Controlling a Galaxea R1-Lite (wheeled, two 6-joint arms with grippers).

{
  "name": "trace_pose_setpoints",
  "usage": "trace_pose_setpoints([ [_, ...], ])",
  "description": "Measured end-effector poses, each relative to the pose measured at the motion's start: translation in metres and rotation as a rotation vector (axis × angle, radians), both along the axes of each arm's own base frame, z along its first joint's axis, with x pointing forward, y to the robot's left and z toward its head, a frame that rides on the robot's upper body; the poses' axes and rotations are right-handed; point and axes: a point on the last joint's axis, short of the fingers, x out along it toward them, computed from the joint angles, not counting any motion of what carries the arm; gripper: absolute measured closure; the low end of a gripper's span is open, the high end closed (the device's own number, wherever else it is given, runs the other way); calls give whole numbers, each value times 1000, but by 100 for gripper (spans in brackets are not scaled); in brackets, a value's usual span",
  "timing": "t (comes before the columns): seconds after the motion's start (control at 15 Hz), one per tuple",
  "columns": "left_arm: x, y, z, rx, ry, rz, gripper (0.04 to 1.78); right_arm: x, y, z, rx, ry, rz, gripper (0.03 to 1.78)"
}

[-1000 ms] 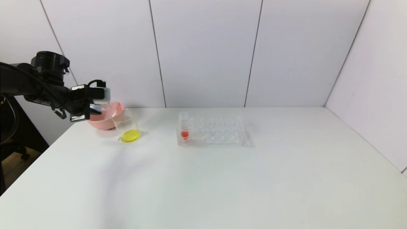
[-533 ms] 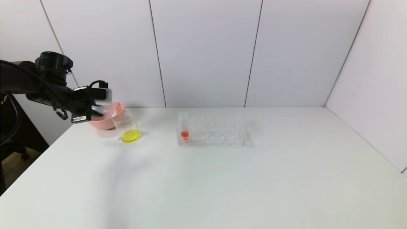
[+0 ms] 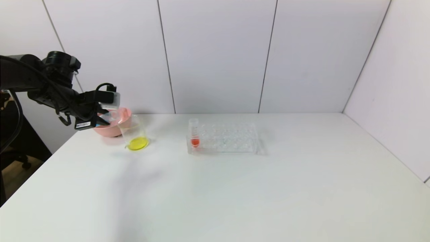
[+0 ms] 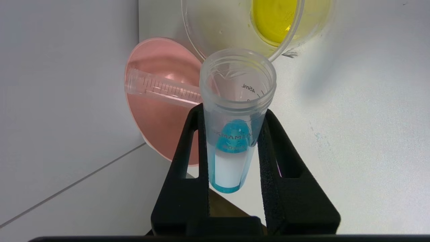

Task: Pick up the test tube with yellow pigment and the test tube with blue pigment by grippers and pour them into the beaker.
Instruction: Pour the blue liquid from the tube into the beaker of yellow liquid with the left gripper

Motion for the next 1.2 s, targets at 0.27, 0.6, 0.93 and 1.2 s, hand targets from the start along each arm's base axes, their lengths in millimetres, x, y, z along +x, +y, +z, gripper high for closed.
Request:
trace_pose_setpoints([
  [0.27,3,0,-2,55,23,29,138,0,0,0,0,0,0,4],
  [0.6,7,-2,-4,88,44,23,138,0,0,0,0,0,0,4],
  [0.93,11,-8,-1,174,62,20,138,0,0,0,0,0,0,4],
  [1.2,15,-15,-3,186,55,4,138,0,0,0,0,0,0,4],
])
